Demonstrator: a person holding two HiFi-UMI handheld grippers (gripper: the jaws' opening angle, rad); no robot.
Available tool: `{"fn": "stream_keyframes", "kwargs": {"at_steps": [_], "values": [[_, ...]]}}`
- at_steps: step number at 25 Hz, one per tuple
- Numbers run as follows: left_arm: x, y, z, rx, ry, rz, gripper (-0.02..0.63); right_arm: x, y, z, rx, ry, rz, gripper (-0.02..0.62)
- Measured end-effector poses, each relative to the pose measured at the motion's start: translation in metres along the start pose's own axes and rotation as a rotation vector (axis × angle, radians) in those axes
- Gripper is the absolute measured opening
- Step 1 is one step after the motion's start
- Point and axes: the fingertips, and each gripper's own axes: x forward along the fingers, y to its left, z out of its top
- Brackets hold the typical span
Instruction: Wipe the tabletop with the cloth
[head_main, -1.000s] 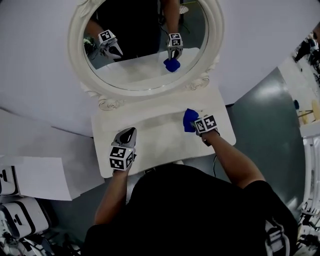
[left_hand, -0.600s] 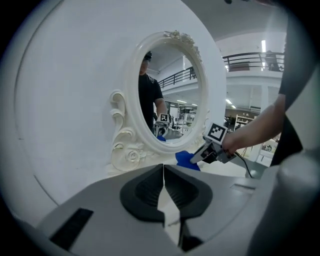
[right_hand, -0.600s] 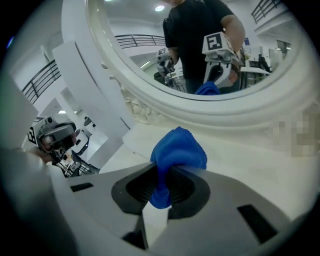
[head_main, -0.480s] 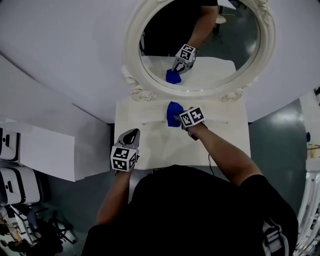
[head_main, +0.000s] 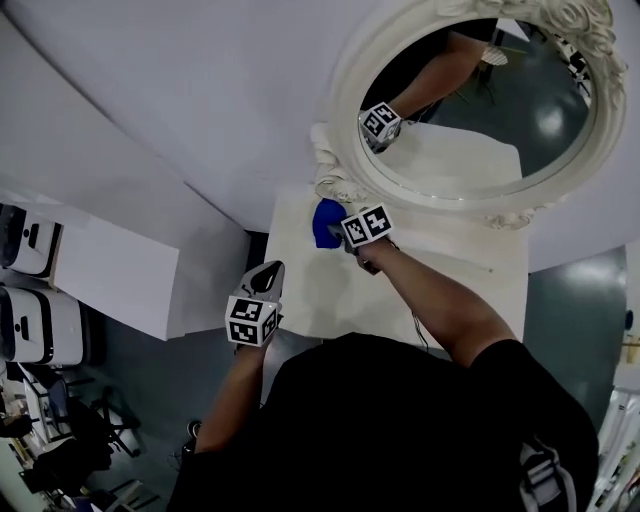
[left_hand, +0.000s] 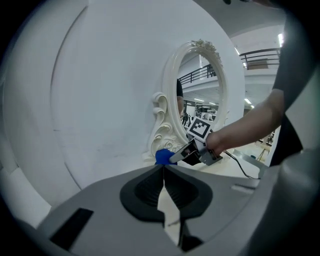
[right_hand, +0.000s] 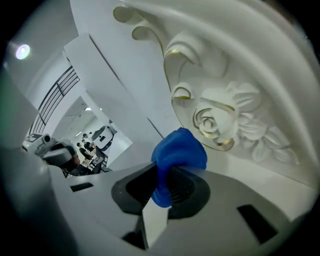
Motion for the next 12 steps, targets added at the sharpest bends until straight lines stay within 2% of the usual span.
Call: {"fn": "stream_keyframes", "kwargs": {"at_steps": [6,12], "values": [[-0.010,0.024,-0.010,-0.017,0.017,0.029,0.014,0.042,-0.005,-0.002,-0.001,0.065,-0.019,0.040],[-0.010,0.034,-0.015,-0.020,0.029,0.032,0.014,0.048,-0.029,-0.020,0.022,0.101,-0.072,0.040]]}}
